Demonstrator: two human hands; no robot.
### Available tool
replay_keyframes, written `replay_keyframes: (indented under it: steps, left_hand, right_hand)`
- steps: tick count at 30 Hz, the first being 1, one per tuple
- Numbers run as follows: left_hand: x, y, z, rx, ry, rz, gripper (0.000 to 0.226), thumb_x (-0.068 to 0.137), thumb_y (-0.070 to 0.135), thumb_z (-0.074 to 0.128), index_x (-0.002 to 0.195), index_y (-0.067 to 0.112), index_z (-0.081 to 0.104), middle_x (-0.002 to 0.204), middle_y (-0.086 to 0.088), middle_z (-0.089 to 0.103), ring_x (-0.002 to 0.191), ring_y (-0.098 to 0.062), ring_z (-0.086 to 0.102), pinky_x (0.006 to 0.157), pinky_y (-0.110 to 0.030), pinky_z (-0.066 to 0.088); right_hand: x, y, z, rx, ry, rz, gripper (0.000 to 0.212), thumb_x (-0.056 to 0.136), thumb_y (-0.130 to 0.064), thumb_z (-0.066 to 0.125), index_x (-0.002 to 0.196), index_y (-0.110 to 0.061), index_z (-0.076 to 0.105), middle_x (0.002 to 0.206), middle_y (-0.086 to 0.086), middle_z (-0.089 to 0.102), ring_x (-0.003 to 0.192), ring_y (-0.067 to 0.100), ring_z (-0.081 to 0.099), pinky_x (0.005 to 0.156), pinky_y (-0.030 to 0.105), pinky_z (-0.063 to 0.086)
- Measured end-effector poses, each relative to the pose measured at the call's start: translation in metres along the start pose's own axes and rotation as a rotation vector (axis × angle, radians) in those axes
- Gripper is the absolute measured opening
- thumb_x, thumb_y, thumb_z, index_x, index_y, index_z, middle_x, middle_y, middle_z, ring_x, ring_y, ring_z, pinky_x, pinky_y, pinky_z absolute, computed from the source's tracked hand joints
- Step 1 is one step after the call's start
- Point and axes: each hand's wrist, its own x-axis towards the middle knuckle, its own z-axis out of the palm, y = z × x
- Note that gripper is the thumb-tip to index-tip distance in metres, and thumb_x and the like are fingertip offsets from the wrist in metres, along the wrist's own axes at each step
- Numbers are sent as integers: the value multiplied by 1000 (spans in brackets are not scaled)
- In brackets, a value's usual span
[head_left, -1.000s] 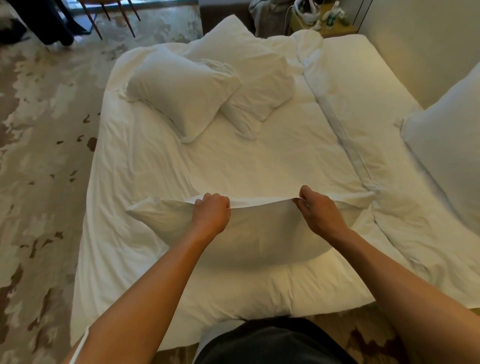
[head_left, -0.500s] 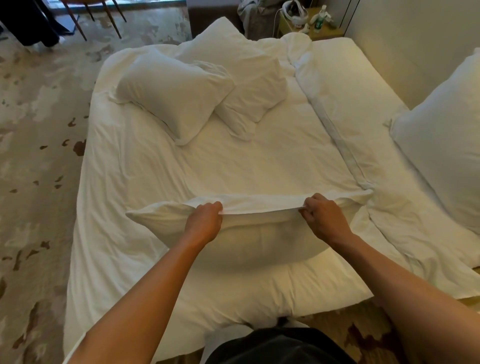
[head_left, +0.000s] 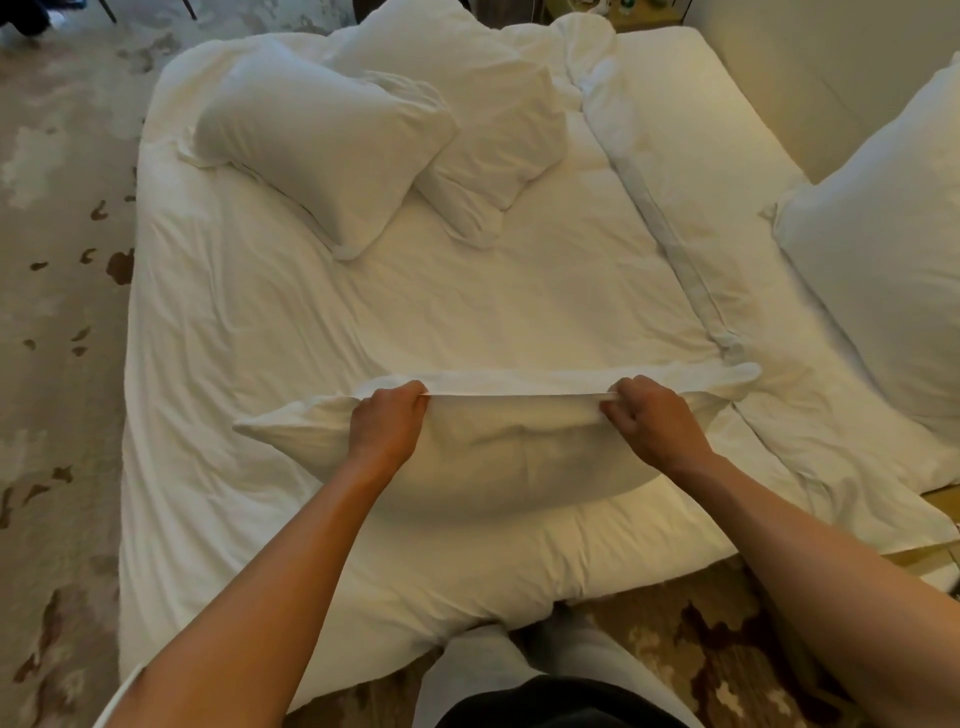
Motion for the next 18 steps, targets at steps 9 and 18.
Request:
replay_keyframes:
  steps: [9, 18]
  left_hand:
    - [-14, 21, -28, 56, -20, 24, 29, 108, 29, 36, 98, 17, 61, 81, -9, 66, 74, -34, 61, 65, -40, 52]
    - [-12, 126, -56, 103, 148, 75, 28, 106, 36, 38, 97, 25, 62, 83, -3, 70, 73, -27, 61, 61, -34, 40]
  right_hand:
    - [-6, 6, -21, 118, 148, 45, 16, 97, -18, 63, 85, -9, 69, 79, 7, 68, 74, 30, 61, 67, 43, 50]
    - [-34, 76, -88, 268, 291, 10, 18, 97, -19, 64, 80, -17, 70, 74, -1, 69, 71, 23, 63, 66, 38, 49]
